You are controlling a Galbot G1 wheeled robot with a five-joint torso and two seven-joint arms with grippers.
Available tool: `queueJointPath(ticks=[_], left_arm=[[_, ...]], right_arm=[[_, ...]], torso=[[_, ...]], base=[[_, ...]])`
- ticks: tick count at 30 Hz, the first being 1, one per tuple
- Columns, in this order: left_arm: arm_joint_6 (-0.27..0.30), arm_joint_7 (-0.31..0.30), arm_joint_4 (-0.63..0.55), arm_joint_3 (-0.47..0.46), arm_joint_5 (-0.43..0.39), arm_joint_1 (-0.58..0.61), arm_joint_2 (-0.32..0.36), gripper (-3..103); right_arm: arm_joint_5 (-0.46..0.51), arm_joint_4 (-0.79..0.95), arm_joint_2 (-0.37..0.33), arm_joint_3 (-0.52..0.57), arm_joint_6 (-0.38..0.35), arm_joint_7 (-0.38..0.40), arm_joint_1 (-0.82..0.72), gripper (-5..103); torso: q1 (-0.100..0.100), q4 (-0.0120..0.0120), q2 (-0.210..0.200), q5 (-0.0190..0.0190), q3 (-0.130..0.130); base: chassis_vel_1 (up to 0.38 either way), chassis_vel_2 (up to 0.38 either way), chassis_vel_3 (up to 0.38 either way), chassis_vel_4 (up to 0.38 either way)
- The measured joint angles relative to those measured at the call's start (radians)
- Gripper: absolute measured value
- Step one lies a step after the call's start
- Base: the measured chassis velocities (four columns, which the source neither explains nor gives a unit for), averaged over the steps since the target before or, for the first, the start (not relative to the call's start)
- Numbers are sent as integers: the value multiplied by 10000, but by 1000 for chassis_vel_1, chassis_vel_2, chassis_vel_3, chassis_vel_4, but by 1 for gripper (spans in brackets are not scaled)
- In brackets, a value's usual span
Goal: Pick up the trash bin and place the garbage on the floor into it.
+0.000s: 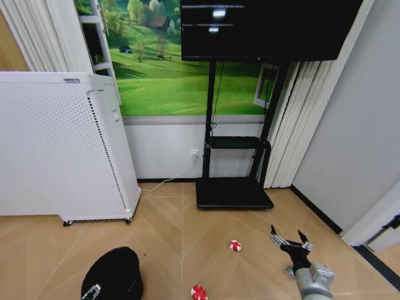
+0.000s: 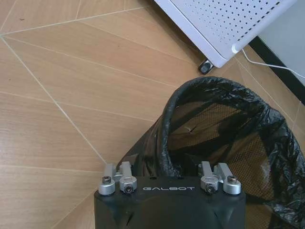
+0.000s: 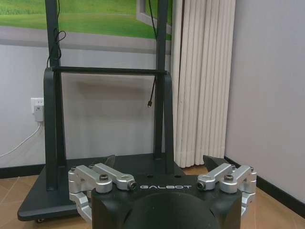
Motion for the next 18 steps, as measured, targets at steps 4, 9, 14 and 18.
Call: queueJointPath(ticks=[4,9,14,18], left_arm=[[-219,199,43,-93,19,89,16,43],[-346,222,38,-176,-26,102,40,27],[-582,226,7,-191,26,120,39,11],[-851,209,30,-184,168,123,29,7]], right_arm=[[1,-1,13,-11,0,0,-12,100],[-7,-2,23,-25,0,0,-17,100],[-7,-5,27,-26,11,0,-14,100],[-7,-29,27,-24,28,-1,-13,100]], torso=[[0,-1,0,0,0],[0,-2,0,0,0],[0,-4,0,-1,0],[0,-5,0,0,-1]], base=[[0,0,0,0],[0,0,0,0],[0,0,0,0],[0,0,0,0]])
